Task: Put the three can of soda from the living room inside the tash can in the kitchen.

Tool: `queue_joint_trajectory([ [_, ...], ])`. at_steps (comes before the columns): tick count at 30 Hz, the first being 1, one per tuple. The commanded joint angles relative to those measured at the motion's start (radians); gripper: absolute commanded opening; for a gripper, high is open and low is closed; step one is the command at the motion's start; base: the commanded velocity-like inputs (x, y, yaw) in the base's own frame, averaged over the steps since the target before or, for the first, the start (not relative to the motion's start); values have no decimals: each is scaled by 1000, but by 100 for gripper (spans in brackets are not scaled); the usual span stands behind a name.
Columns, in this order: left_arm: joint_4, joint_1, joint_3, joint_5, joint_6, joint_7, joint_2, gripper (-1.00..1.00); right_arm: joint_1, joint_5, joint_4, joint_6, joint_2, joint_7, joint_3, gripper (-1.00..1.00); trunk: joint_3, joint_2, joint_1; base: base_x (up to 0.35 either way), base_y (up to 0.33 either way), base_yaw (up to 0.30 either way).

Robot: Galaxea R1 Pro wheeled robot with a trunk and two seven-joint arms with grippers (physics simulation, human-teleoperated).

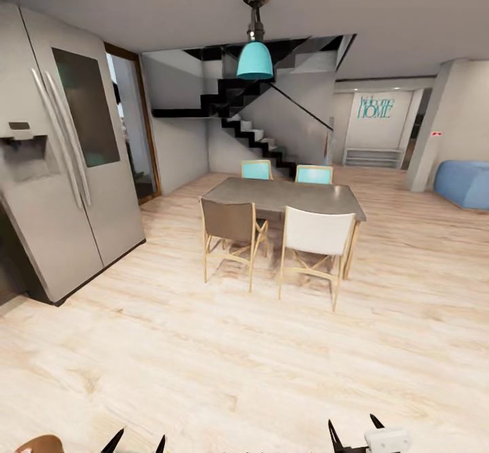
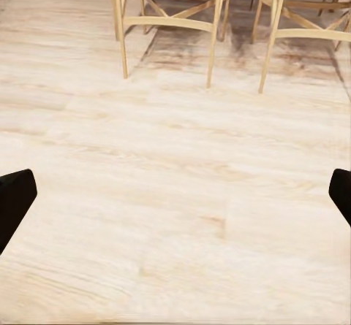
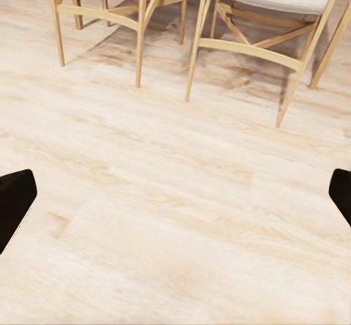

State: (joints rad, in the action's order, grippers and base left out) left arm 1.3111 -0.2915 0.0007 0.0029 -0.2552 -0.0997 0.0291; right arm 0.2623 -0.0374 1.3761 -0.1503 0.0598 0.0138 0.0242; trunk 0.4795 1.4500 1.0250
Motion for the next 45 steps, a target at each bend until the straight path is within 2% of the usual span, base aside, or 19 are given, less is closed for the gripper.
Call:
queue_joint_trajectory([
  [1, 0, 0, 0, 0, 0, 0, 0, 100, 0, 0, 0, 0, 0, 0, 0, 100, 0, 0, 0, -73, 0, 249],
  [13, -3, 0, 0, 0, -6, 0, 0, 100, 0, 0, -5, -1, 0, 7, 0, 100, 0, 0, 0, -15, 2, 72],
  [24, -3, 0, 2, 0, -6, -1, 0, 100, 0, 0, -5, -1, 0, 8, 0, 100, 0, 0, 0, -30, 263, 0],
  [45, 0, 0, 1, 1, -6, -2, 0, 100, 0, -1, -15, -1, 0, 8, 0, 100, 0, 0, 0, -137, 279, 0],
])
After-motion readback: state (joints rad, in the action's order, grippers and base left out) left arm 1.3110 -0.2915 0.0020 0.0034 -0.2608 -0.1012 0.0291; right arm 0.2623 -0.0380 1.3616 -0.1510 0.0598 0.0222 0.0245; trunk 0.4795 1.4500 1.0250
